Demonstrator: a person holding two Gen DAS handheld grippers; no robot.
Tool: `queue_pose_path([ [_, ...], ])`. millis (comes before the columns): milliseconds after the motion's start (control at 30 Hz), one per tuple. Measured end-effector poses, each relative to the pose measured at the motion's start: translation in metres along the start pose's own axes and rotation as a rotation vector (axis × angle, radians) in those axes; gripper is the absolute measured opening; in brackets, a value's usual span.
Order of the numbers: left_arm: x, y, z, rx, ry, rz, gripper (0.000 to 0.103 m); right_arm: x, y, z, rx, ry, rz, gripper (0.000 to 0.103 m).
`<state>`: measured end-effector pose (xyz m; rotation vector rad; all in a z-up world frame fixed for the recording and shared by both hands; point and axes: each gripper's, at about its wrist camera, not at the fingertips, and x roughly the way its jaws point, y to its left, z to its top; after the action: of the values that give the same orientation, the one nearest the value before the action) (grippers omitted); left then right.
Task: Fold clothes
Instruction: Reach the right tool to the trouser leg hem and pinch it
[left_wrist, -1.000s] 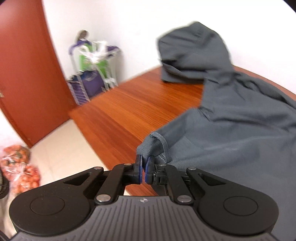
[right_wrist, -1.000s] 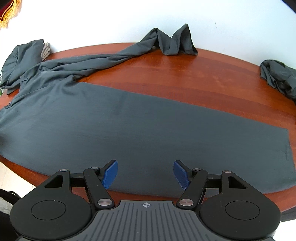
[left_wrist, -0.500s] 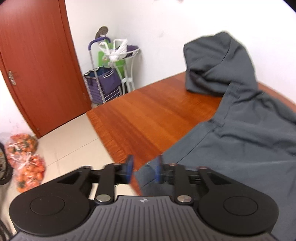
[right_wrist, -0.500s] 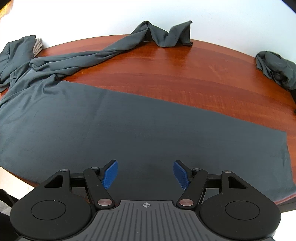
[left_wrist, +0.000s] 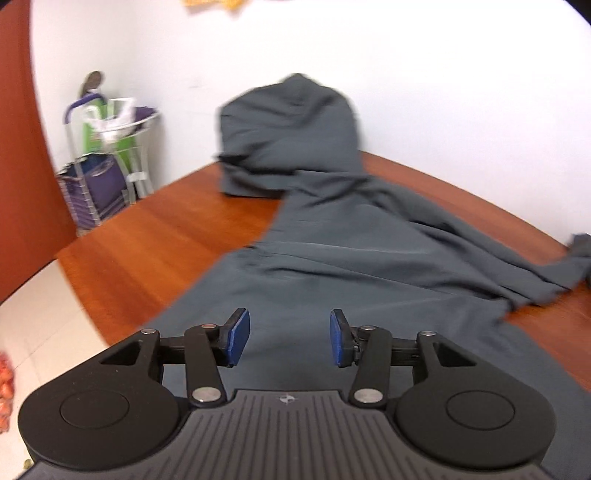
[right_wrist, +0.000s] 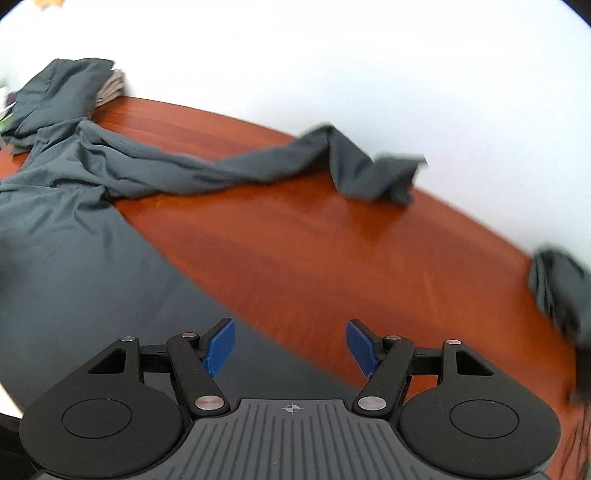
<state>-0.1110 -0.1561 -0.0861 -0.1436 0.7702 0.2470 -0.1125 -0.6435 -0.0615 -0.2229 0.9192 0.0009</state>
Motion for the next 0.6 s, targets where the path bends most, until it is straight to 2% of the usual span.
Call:
queue_pose_path([
  [200,0.001,-0.070,-0.016,0.085,0.010,-0.096,0.053,0.044,-0.047,0.040,-0.085,-0.046,0.046,0.069],
  [267,-0.001,-0.092,-0.015,0.075,0.030,-0.099,0.053,0.058,-0.069,0.053,-0.103,-0.061,0.058,0.069],
  [467,-0.031,-0.160,-0.027,0.018,0.018,-0.102,0.055,0.094,-0.129,0.080,-0.213,-0.142,0.078,0.069],
  [600,-0.046,-0.206,-0.040,0.026,0.026,-0.143,0.056,0.125,-0.157,0.086,-0.296,-0.172,0.074,0.070],
])
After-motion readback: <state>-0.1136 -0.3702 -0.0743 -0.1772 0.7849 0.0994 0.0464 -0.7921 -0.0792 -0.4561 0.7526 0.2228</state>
